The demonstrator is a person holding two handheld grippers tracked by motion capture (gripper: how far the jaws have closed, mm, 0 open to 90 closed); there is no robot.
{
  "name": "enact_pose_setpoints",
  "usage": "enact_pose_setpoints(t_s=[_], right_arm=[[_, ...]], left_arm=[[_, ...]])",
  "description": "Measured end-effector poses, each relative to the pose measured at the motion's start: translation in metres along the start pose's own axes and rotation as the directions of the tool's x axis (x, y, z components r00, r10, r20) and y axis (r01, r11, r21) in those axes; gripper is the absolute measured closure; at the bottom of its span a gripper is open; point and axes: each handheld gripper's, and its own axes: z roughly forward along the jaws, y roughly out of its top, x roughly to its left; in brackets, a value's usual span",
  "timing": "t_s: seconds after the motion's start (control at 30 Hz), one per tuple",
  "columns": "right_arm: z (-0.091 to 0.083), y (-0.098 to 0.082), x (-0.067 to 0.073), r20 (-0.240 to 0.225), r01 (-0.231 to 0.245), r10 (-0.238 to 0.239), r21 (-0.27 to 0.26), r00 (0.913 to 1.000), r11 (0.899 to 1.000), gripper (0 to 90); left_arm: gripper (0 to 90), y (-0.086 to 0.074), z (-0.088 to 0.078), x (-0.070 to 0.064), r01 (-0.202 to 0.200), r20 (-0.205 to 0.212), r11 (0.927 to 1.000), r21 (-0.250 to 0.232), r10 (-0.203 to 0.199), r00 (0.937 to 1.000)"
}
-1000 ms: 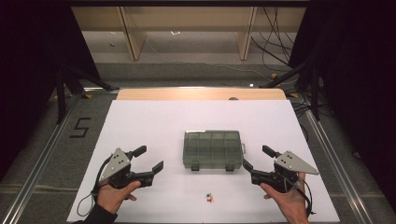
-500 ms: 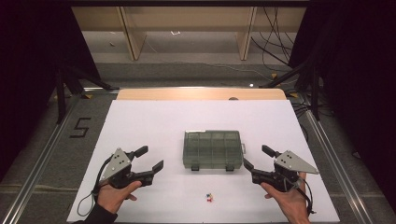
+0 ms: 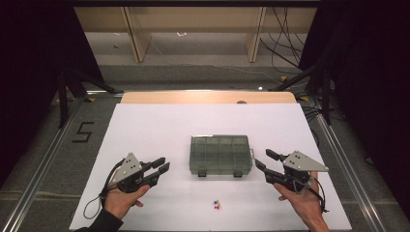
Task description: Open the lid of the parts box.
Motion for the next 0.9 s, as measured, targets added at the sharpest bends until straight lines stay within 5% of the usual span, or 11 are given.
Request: enact_pose_setpoints(t_s=[0.13, 0.33, 0.47, 0.63, 0.67, 0.83, 0.9], right_arm=[[0.005, 0.002, -0.007, 0.004, 0.079, -0.079, 0.011, 0.9969, 0.997, 66.7], [0.011, -0.002, -0.024, -0.001, 0.101, -0.101, 0.071, 0.9949, 0.992, 83.4], [0.018, -0.007, -0.034, -0.018, 0.101, -0.100, 0.108, 0.9948, 0.989, 87.9], [0.028, -0.012, -0.037, -0.048, 0.125, -0.118, 0.159, 0.9918, 0.979, 89.6], [0.030, -0.014, -0.037, -0.056, 0.125, -0.117, 0.172, 0.9916, 0.977, 89.9], [0.039, -0.018, -0.039, -0.077, 0.138, -0.124, 0.212, 0.9893, 0.968, 90.0], [0.041, -0.019, -0.040, -0.081, 0.144, -0.129, 0.223, 0.9883, 0.964, 90.0]], left_arm=[[84.9, -0.001, 0.007, 0.002, -0.008, 0.014, 0.9998, 0.018, 0.008, 0.9999], [89.6, -0.001, 0.015, 0.002, -0.029, 0.036, 0.9986, 0.044, 0.027, 0.9990], [89.7, -0.001, 0.024, 0.004, -0.061, 0.026, 0.9960, 0.065, 0.060, 0.9979], [89.8, -0.004, 0.036, 0.006, -0.050, 0.035, 0.9931, 0.106, 0.046, 0.9983], [89.8, -0.005, 0.039, 0.008, -0.078, 0.040, 0.9898, 0.119, 0.073, 0.9965], [89.8, -0.009, 0.050, 0.008, -0.041, 0.050, 0.9873, 0.154, 0.034, 0.9982], [89.8, -0.011, 0.056, 0.010, -0.072, 0.073, 0.9821, 0.174, 0.060, 0.9955]])
